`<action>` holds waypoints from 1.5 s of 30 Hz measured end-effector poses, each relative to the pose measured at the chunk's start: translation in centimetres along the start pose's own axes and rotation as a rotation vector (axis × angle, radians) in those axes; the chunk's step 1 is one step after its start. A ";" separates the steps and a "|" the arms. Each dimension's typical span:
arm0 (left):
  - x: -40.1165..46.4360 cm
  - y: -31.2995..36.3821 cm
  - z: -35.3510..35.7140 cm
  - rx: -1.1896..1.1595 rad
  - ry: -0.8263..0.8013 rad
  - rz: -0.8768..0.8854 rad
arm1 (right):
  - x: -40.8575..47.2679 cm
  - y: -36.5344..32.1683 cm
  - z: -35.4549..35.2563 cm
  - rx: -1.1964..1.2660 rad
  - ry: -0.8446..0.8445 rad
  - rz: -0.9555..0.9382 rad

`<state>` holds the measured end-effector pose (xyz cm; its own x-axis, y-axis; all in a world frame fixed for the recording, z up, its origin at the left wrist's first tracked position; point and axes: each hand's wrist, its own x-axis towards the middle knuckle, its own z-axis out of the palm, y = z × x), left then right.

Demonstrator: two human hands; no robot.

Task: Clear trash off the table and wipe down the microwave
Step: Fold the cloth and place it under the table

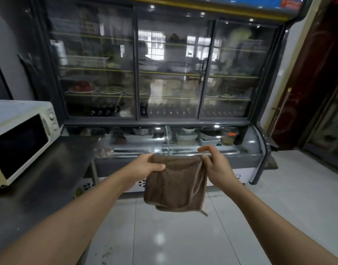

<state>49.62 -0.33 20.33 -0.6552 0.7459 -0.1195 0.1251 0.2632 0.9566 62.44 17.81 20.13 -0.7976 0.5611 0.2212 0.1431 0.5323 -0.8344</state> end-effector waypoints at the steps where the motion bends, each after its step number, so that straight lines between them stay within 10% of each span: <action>1: 1.4 -0.1 0.0 -0.063 0.031 0.000 | 1.3 0.4 0.2 0.028 -0.017 0.035; 8: 12.3 -0.4 -1.2 -0.447 0.219 -0.125 | 12.0 2.7 3.1 0.340 -0.390 0.294; 19: 22.1 -1.3 -8.3 -0.349 0.210 -0.198 | 25.2 6.2 6.8 0.332 -0.322 0.175; 39: 39.5 -0.3 -11.7 0.537 0.804 -0.438 | 51.4 8.5 13.7 -0.214 -0.661 -0.505; 45: 39.2 -2.3 -13.6 0.035 0.890 -0.507 | 55.4 9.4 18.2 0.102 -0.931 -0.369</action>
<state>13.57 19.97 17.02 -0.9507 -0.1790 -0.2532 -0.3080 0.4494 0.8386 8.91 42.40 15.39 -0.9289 -0.3694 0.0281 -0.2211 0.4920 -0.8421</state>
